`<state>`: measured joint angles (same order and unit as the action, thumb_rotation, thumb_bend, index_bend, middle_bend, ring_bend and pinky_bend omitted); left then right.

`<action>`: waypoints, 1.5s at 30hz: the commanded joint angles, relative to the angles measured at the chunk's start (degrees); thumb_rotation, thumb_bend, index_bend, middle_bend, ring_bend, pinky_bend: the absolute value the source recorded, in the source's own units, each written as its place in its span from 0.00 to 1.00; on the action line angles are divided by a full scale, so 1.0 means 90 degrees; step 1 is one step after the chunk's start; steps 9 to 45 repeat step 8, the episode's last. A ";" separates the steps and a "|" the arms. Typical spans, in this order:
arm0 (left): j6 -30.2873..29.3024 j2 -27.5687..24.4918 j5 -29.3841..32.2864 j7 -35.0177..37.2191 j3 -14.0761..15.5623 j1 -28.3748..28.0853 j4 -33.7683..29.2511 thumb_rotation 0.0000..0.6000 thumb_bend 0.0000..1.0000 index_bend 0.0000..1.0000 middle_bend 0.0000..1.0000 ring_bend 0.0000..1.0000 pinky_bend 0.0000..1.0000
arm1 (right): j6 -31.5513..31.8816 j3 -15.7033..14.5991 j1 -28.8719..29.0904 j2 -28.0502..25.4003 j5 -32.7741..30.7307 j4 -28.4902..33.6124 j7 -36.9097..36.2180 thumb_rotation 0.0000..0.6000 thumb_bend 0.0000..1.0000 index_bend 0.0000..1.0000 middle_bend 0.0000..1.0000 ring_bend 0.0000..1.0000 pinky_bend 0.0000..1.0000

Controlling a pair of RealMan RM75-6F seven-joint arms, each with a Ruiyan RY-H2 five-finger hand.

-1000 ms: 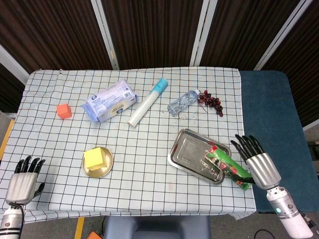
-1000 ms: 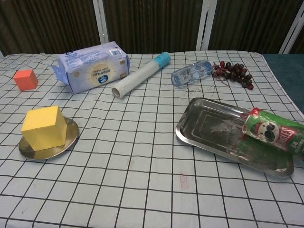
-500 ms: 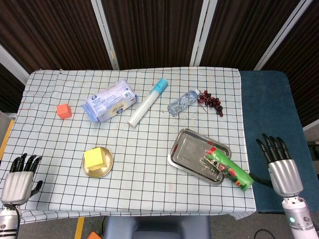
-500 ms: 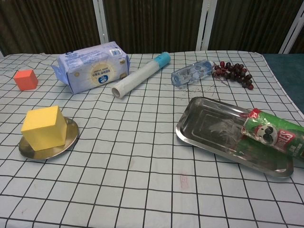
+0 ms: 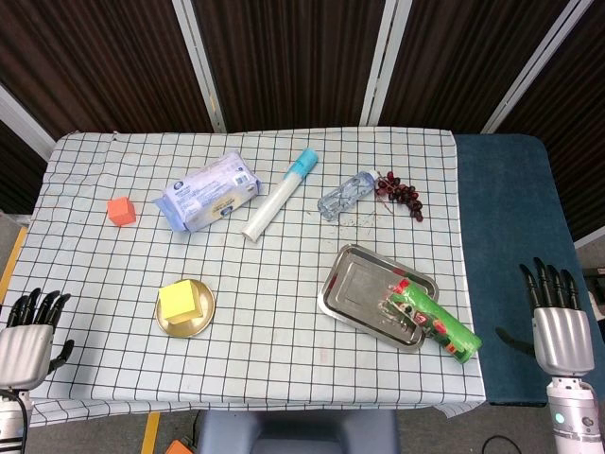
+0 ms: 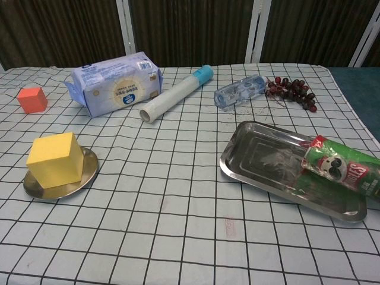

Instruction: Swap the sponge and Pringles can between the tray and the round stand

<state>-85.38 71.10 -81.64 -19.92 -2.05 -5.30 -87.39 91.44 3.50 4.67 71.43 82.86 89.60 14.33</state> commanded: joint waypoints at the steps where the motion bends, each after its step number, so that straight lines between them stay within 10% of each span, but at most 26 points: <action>1: -0.0022 0.0001 -0.0006 0.0005 -0.0010 0.0010 0.0004 1.00 0.32 0.13 0.14 0.02 0.11 | -0.0012 0.0010 -0.0021 -0.0028 0.0041 0.0028 -0.0035 1.00 0.04 0.00 0.00 0.00 0.00; 45: -0.0063 0.0014 -0.0036 0.0006 -0.0025 0.0025 0.0020 1.00 0.32 0.13 0.14 0.02 0.11 | -0.0106 -0.0013 -0.0032 -0.0008 0.0132 -0.0018 -0.0047 1.00 0.04 0.00 0.00 0.00 0.00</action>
